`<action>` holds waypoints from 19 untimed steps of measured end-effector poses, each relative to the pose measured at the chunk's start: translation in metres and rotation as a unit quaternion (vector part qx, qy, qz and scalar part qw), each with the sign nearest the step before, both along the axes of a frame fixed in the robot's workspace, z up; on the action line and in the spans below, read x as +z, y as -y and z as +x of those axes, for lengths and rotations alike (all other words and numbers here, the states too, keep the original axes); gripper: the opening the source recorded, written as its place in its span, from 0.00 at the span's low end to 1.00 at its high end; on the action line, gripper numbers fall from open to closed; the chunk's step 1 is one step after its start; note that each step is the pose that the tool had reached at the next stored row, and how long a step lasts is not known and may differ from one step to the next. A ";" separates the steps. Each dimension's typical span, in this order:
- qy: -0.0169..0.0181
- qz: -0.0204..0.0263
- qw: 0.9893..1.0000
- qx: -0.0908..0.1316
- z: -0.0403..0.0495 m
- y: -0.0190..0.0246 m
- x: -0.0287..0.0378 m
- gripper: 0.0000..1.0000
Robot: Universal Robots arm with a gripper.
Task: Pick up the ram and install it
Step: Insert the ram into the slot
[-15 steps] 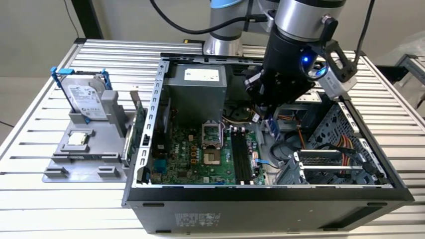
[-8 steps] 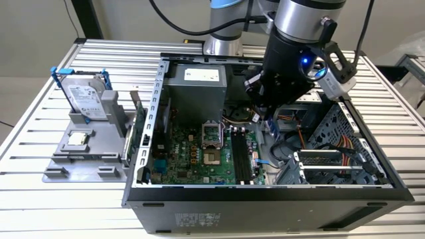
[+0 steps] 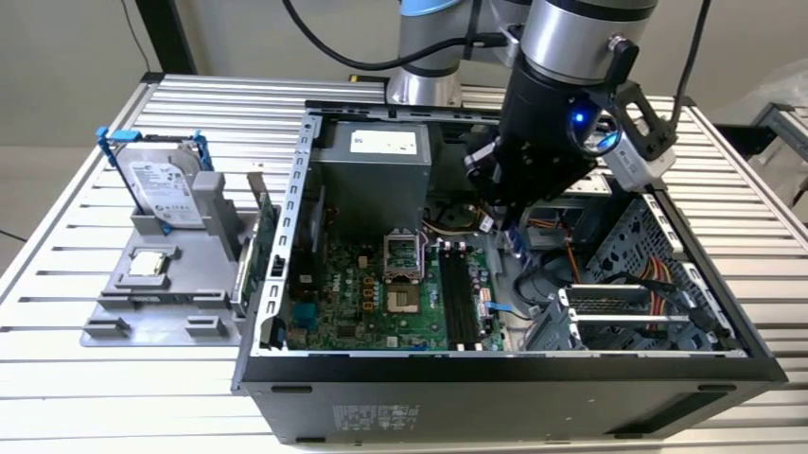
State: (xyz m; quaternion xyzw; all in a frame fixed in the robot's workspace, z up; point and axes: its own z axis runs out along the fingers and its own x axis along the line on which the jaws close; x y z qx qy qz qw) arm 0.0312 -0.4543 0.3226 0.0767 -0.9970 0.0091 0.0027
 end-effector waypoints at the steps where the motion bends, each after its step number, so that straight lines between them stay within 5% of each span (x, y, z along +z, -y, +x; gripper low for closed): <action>1: 0.000 0.000 1.000 0.000 0.0000 0.0000 -0.0003 0.00; 19: 0.000 -0.006 1.000 0.000 0.0000 0.0000 -0.0042 0.00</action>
